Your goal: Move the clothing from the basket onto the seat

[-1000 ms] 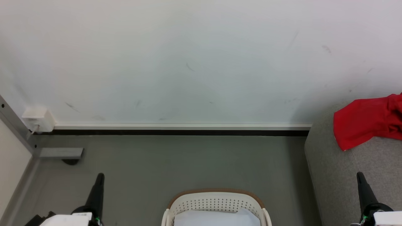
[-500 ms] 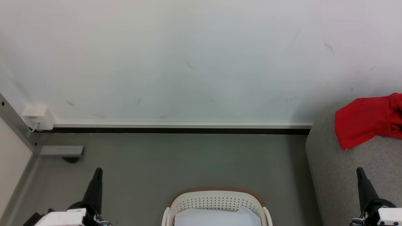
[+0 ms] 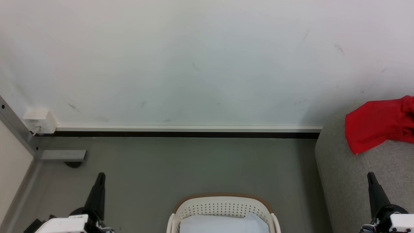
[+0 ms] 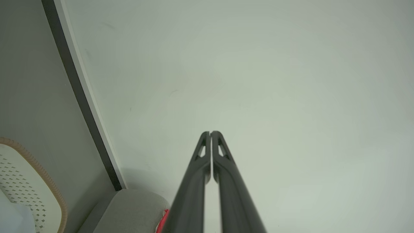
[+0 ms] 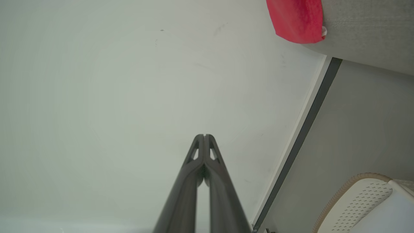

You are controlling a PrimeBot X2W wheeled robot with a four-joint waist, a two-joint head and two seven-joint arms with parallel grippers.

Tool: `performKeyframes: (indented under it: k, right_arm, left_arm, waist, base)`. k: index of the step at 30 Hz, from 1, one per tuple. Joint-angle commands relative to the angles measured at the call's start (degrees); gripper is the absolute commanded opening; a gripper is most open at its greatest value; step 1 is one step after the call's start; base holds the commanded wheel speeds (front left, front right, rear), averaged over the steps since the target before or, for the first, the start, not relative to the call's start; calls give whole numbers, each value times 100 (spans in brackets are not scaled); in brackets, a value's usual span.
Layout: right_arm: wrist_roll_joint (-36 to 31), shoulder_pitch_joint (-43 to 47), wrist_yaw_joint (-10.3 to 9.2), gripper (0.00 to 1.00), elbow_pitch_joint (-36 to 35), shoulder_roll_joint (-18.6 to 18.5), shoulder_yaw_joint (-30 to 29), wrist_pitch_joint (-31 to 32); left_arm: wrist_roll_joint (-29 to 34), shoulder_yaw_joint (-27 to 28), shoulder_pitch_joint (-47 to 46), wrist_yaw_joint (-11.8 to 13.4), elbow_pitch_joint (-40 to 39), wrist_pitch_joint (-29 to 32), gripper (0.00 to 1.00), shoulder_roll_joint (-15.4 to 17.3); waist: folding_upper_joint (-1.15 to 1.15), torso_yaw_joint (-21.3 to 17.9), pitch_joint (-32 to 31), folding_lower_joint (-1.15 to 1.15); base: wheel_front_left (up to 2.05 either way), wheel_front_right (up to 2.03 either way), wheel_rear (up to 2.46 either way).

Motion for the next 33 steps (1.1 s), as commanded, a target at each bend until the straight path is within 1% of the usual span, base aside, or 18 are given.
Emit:
performKeyframes:
  k: [1, 33]
  right_arm:
    - [7, -73, -12, 0, -23, -3, -24, 19]
    - [9, -72, -12, 0, -23, -3, -22, 18]
  left_arm:
    - [-77, 18, -46, -35, -15, 25, 0, 42]
    - [-77, 16, -45, -36, -17, 24, 0, 41]
  waist:
    - [0, 0, 0, 0]
    - [0, 0, 0, 0]
  base:
    - [0, 0, 0]
    - [0, 0, 0]
